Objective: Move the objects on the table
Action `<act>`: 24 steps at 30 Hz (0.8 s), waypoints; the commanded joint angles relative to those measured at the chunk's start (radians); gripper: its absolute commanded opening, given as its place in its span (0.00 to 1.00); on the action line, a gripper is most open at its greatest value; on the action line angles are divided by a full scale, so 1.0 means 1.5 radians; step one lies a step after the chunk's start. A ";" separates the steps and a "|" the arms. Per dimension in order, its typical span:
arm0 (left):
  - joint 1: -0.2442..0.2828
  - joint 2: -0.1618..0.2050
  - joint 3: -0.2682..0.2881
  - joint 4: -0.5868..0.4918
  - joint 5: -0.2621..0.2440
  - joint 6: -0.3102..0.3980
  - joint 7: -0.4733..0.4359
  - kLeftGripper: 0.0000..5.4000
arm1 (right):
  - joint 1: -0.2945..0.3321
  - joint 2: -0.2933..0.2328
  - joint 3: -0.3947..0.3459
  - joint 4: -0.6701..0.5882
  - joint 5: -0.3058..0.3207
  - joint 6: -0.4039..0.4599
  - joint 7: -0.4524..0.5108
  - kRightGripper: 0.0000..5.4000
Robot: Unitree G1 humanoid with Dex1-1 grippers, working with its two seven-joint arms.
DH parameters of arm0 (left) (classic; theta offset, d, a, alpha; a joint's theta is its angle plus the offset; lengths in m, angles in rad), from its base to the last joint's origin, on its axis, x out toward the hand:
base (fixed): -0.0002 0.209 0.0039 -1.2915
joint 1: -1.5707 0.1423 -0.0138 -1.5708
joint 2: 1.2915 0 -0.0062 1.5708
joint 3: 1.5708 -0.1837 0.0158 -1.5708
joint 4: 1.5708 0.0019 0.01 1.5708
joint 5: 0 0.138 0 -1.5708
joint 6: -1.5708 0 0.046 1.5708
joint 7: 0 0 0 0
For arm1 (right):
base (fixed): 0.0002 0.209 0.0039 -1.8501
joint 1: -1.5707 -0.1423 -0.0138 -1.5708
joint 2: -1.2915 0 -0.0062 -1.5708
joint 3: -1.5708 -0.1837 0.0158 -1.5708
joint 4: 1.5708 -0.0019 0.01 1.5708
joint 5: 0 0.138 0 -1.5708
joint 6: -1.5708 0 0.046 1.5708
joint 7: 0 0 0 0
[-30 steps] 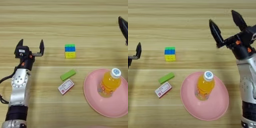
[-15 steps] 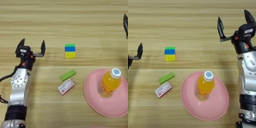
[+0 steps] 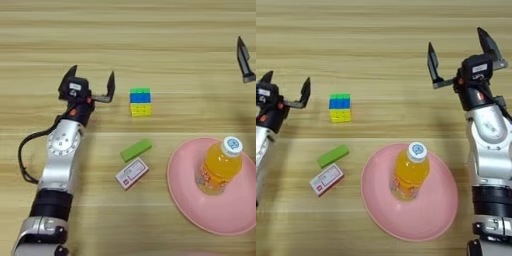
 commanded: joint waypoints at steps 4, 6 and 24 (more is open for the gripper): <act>-0.076 -0.037 -0.025 0.095 0.027 -0.017 0.022 1.00 | -0.010 0.007 0.004 0.000 -0.006 -0.005 -0.017 1.00; -0.083 -0.046 -0.031 0.108 0.030 -0.023 0.025 1.00 | -0.007 0.007 0.000 0.014 -0.008 -0.007 -0.025 1.00; -0.068 -0.108 -0.097 0.170 0.029 0.043 -0.028 1.00 | -0.004 0.019 -0.006 0.069 -0.021 0.009 -0.086 1.00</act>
